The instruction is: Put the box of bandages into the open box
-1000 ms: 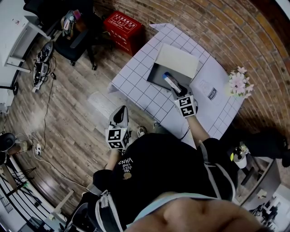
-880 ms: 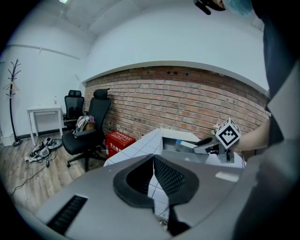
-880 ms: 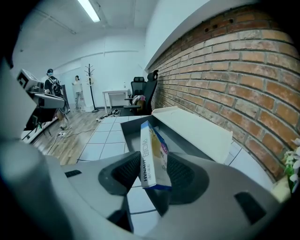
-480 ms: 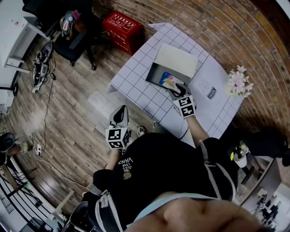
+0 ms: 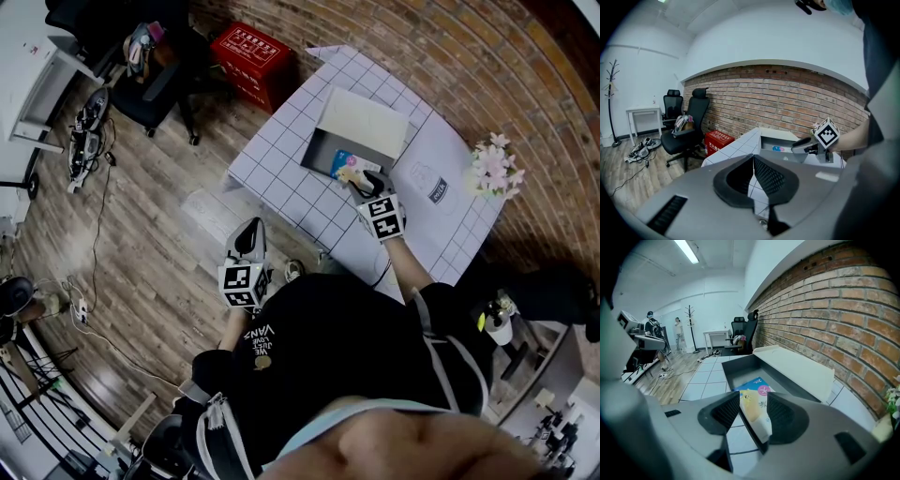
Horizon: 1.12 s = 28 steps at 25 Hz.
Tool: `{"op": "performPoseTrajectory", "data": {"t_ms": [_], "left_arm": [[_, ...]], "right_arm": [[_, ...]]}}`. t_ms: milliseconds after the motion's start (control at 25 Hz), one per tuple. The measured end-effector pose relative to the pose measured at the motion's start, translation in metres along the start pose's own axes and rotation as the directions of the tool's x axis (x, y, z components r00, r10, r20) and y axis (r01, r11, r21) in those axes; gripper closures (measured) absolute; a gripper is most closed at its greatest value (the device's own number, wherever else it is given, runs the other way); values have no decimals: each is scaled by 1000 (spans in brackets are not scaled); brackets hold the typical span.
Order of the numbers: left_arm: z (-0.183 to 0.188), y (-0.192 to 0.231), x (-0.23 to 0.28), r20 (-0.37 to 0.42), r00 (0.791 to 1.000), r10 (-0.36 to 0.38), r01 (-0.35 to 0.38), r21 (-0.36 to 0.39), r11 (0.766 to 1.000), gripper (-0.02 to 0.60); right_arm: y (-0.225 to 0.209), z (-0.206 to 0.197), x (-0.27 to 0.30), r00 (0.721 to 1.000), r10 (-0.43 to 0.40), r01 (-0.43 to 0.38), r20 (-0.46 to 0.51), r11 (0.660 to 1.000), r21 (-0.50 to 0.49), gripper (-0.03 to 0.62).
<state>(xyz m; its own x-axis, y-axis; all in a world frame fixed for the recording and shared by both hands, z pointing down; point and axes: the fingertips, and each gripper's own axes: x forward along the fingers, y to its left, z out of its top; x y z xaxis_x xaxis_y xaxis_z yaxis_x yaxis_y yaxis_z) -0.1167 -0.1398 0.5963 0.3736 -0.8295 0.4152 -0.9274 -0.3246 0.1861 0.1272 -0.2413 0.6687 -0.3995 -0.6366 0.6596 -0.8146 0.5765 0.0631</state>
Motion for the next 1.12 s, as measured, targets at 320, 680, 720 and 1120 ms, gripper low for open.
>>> {"op": "performPoseTrajectory", "data": {"t_ms": [320,680,720,1120], "left_arm": [[2,-5,1,8,1000,-25,25,13,1000,569],[4,-5,-10,26,998,-58,57,29,998,569],[3,-4,-12,28,998,-59,58,31,998,570],[-3,6,-39,46,996,-81,79,43,996,571]], "right_arm": [[-6,-1,-12,999,-44,43,24,999,15,425],[-5,3,-42,988,-136,135,71,991,25,471],[-4,4,-45,986,-147,145,78,989,23,484],[22,4,-71,969,-209,205,132,978,43,559]]}}
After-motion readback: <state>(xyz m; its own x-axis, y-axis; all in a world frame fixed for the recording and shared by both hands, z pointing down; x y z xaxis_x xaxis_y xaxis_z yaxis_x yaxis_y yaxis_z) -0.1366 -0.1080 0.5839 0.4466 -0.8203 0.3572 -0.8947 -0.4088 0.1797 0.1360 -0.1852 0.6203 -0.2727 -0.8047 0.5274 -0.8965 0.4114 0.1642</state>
